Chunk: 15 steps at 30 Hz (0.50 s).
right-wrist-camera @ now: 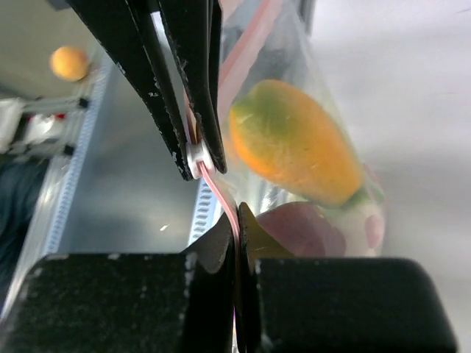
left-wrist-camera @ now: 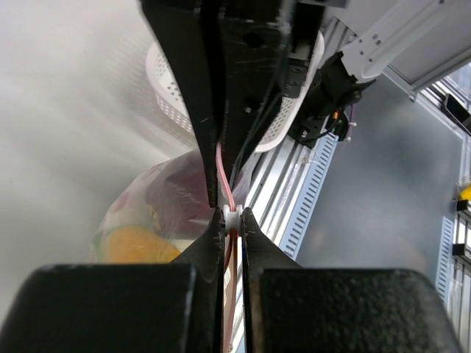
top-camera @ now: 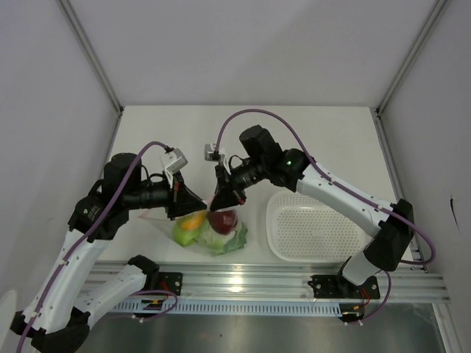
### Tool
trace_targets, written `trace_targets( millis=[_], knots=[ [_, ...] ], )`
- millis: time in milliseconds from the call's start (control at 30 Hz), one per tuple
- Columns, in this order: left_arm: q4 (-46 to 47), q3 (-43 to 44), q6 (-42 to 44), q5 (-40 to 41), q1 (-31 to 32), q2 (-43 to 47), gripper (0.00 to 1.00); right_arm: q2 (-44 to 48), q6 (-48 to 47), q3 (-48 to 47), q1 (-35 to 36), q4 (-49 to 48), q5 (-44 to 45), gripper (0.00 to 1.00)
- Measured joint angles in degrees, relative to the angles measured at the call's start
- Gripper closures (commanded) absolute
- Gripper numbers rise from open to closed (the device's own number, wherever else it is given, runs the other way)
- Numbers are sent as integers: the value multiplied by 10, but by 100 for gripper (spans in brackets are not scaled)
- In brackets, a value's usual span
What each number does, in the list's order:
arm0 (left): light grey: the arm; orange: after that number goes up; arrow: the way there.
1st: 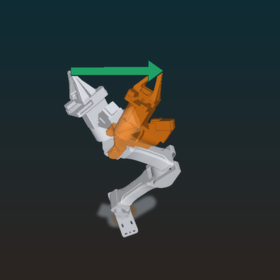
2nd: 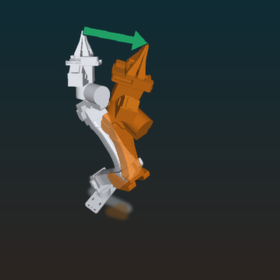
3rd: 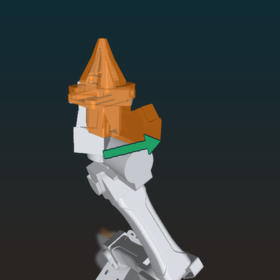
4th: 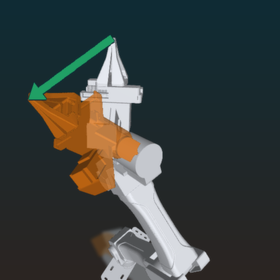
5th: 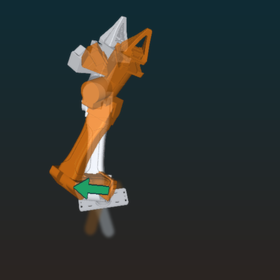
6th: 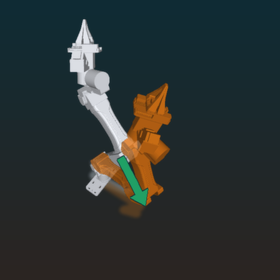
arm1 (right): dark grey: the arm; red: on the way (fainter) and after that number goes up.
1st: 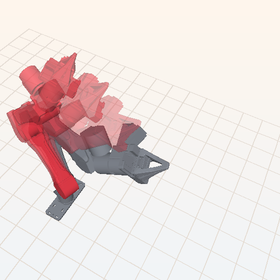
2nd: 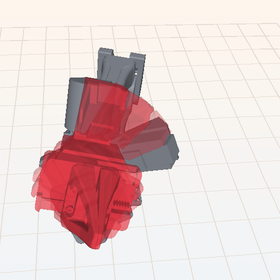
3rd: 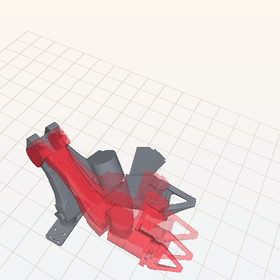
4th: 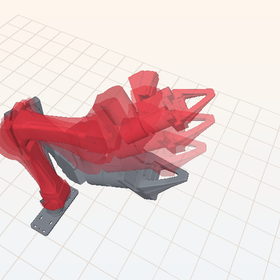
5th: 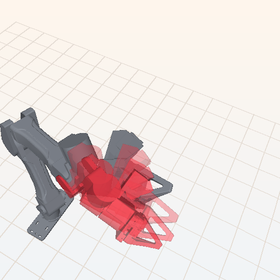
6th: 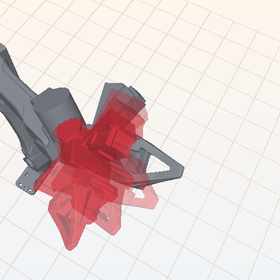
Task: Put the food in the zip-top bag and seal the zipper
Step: Zip the zipper food storage bag at the center of the board.
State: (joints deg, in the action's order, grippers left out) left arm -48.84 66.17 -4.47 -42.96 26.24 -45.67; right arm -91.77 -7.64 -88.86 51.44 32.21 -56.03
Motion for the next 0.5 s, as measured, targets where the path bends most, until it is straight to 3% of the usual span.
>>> trace_targets(
  millis=[267, 500],
  knots=[
    [14, 0, -1, 62, 0, 3, 100, 80, 92, 94, -5, -124, 167, 100],
    [14, -1, -2, 127, 0, 29, 100, 94, 158, 141, -43, -191, 253, 100]
  ],
)
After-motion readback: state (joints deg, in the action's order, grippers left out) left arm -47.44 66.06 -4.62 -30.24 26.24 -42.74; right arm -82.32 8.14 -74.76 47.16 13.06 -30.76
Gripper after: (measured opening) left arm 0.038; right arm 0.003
